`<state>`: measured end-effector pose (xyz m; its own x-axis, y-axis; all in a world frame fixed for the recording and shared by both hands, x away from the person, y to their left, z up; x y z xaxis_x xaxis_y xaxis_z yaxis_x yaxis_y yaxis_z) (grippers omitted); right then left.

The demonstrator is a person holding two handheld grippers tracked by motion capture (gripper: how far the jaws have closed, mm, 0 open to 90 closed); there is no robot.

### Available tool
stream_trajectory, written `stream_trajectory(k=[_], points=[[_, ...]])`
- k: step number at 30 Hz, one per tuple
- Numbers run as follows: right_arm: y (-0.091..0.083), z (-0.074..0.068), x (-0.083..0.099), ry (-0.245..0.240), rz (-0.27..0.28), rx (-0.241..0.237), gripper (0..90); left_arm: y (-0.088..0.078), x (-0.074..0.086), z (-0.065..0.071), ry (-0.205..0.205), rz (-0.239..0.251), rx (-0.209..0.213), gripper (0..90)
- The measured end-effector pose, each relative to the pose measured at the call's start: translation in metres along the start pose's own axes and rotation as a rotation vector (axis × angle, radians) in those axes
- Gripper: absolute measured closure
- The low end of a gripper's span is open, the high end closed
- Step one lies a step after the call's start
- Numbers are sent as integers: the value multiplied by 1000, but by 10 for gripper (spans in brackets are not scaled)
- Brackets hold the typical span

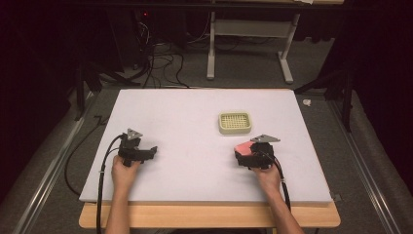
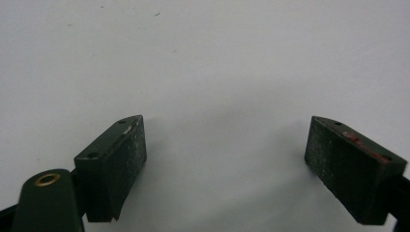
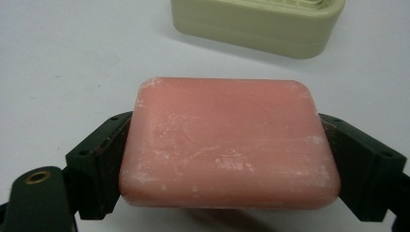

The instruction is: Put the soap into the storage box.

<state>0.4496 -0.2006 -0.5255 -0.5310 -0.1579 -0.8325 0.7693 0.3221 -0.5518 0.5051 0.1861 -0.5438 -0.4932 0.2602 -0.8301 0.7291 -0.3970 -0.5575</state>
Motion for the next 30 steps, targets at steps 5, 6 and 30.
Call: stream_trajectory(k=[5, 6, 30], points=[[-6, 1, -7, 5, 13, -12, 138, 0, 0, 0, 0, 0, 0, 153], [-7, 2, -9, 2, 13, -15, 138, 0, 0, 0, 0, 0, 0, 153], [-20, 4, -52, 0, 59, -79, 138, 0, 0, 0, 0, 0, 0, 153]])
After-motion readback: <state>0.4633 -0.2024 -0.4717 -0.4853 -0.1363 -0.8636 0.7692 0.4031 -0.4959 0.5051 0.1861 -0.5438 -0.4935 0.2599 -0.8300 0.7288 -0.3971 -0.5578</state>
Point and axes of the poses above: each handheld gripper's, and its own axes: y roughly forward along the jaws, x roughly out of its underside, z roughly to its right, the point moved 8 cm from there along y, roughly forward along the jaws, and after that the axes turned 9 degrees about z, right-handed, at the moved point
